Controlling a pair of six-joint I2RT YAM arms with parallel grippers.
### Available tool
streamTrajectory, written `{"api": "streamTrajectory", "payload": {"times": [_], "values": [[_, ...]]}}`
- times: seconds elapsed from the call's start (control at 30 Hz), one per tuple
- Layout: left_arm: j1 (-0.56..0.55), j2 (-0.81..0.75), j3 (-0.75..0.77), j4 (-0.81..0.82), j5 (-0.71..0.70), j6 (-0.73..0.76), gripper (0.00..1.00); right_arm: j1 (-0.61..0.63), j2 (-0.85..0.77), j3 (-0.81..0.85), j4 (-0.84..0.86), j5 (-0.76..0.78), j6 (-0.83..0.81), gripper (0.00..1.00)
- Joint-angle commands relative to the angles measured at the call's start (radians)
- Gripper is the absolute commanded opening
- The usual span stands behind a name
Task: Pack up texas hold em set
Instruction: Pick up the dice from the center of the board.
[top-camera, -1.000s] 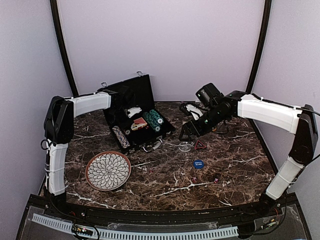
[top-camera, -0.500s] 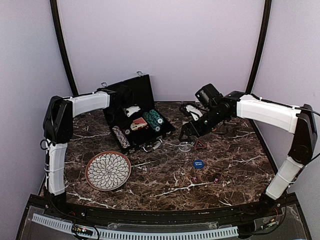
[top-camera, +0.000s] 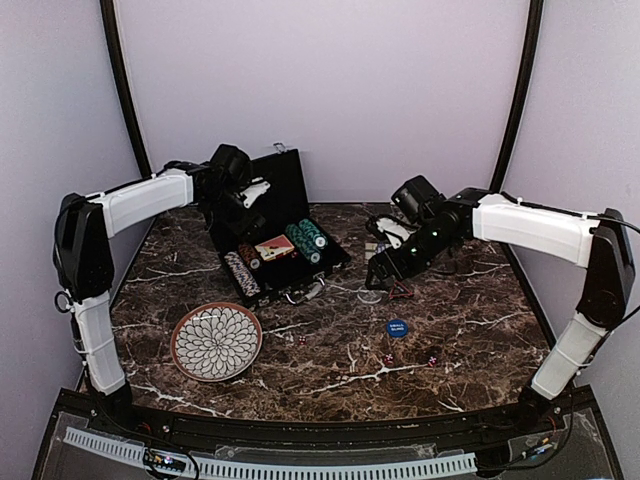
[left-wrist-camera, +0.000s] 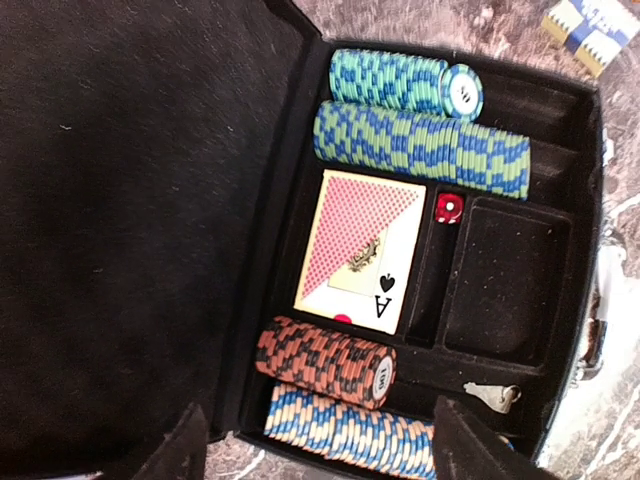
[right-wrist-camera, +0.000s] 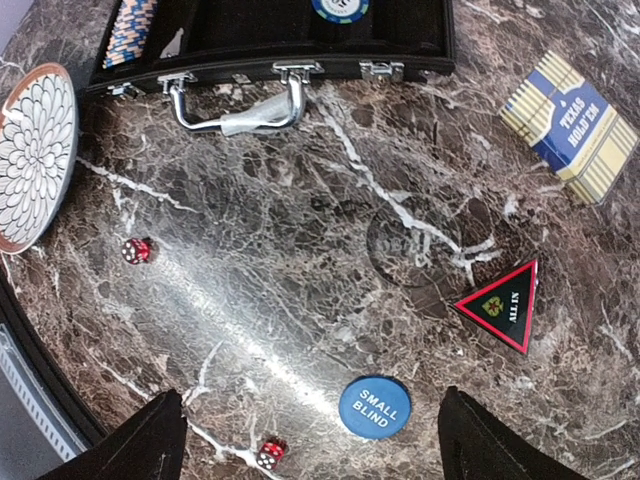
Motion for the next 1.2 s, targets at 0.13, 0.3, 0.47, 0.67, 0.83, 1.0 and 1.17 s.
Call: {"api": "streamTrajectory", "payload": {"times": [0.13,0.3,0.47,0.67,0.83,1.0,1.17], "values": [[0.007,-0.155,-0.059,-0.002,0.051,-0.187,0.88,-0.007,-0.022,-0.081,-0.039,0.106,0.043,0.88],[0.007,-0.228,-0.11,0.024,0.15,-0.28,0.9,-0.006,-0.011,-0.125,-0.035,0.149,0.071,0.89],[0.007,-0.307,-0.195,0.084,0.268,-0.355,0.9,-0.012,0.05,-0.103,-0.027,0.207,0.078,0.92],[0.005,-0.409,-0.33,0.209,0.311,-0.387,0.91,-0.043,0.127,-0.048,-0.034,0.256,0.062,0.98],[0.005,-0.465,-0.428,0.325,0.318,-0.424,0.92,-0.051,0.177,0.002,-0.052,0.277,0.043,0.98],[0.005,-0.462,-0.475,0.373,0.373,-0.48,0.92,-0.051,0.211,0.037,-0.085,0.267,0.04,0.98],[0.002,-0.456,-0.515,0.41,0.42,-0.525,0.92,-0.051,0.188,0.01,-0.086,0.22,0.051,0.99]]}}
